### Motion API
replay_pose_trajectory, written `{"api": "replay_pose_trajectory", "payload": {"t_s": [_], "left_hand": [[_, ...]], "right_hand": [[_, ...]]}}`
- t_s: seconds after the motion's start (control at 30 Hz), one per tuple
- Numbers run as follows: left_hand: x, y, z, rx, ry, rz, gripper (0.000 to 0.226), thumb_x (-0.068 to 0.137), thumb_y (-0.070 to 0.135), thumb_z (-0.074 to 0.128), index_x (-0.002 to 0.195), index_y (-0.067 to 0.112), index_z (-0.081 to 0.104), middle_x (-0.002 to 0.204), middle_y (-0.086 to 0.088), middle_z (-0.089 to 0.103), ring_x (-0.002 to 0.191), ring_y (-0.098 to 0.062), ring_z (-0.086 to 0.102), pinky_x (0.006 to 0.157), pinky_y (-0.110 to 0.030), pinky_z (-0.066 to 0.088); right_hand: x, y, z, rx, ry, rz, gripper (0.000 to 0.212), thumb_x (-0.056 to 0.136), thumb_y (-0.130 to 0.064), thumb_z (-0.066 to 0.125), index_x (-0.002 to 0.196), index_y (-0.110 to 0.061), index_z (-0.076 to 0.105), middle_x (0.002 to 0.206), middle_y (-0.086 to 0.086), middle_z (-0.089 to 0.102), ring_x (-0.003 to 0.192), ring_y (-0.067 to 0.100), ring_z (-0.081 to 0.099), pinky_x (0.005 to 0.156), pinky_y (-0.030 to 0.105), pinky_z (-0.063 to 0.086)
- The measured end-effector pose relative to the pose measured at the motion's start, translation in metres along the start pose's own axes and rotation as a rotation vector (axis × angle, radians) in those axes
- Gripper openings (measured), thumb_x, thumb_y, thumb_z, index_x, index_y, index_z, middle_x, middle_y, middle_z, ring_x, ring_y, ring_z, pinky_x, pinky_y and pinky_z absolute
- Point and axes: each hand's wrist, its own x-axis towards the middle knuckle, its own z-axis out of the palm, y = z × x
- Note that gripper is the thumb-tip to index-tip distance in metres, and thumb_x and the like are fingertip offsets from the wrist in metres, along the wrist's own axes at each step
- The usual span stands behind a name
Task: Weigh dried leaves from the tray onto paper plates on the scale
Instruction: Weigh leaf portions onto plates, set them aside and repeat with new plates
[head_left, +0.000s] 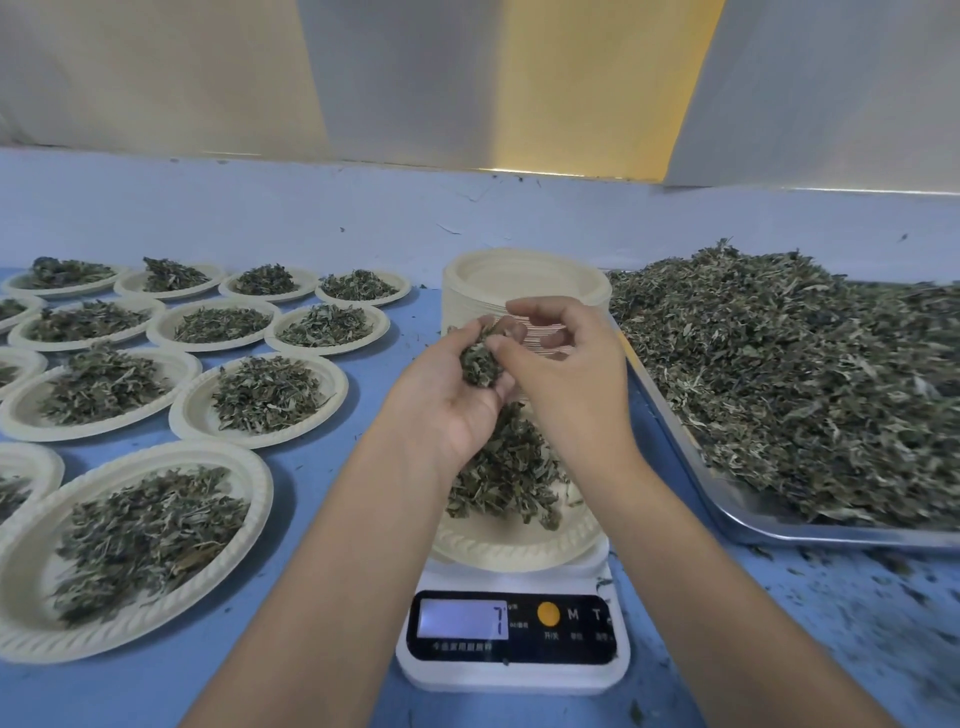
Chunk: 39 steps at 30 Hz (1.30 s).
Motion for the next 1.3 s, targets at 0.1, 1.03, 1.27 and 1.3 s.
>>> {"api": "replay_pose_trajectory", "payload": {"t_s": [0.1,1.03,1.27,1.3], "left_hand": [[0.001,-0.008,0.009,-0.05,0.011,-0.014,0.009,0.096,0.006,0.049,0.093,0.0,0.056,0.102,-0.017,0.061,0.09,-0.024,0.062,0.084,-0.034,0.055],[0.03,-0.146,0.076,0.354,-0.157,-0.294,0.076,0.091,0.065,0.025,0.145,0.013,0.034,0.158,-0.004,0.007,0.145,-0.015,-0.002,0.115,-0.039,0.003],[0.028,-0.146,0.076,0.293,-0.208,-0.315,0.067,0.094,0.06,0.029,0.146,0.017,0.032,0.155,-0.002,0.021,0.144,-0.019,0.016,0.116,-0.038,0.019],[0.027,-0.145,0.078,0.271,-0.198,-0.313,0.063,0.096,0.056,0.03,0.145,0.018,0.035,0.155,-0.001,0.024,0.144,-0.018,0.017,0.115,-0.036,0.02]], "right_hand": [[0.001,-0.003,0.0,0.261,-0.016,0.169,0.023,0.086,-0.014,0.064,0.107,-0.022,0.068,0.115,0.003,0.063,0.096,0.0,0.061,0.076,0.01,0.047],[0.043,0.058,-0.136,0.435,0.524,0.637,0.031,0.093,-0.016,0.045,0.119,-0.009,0.06,0.116,0.003,0.06,0.079,0.005,0.048,0.087,0.028,0.025],[0.037,0.05,-0.123,0.417,0.406,0.519,0.032,0.093,-0.011,0.041,0.111,-0.021,0.065,0.115,-0.005,0.06,0.103,0.006,0.052,0.081,0.021,0.036],[0.036,0.049,-0.121,0.414,0.377,0.51,0.032,0.093,-0.013,0.041,0.11,-0.023,0.066,0.116,-0.007,0.062,0.102,0.003,0.053,0.078,0.019,0.033]]}}
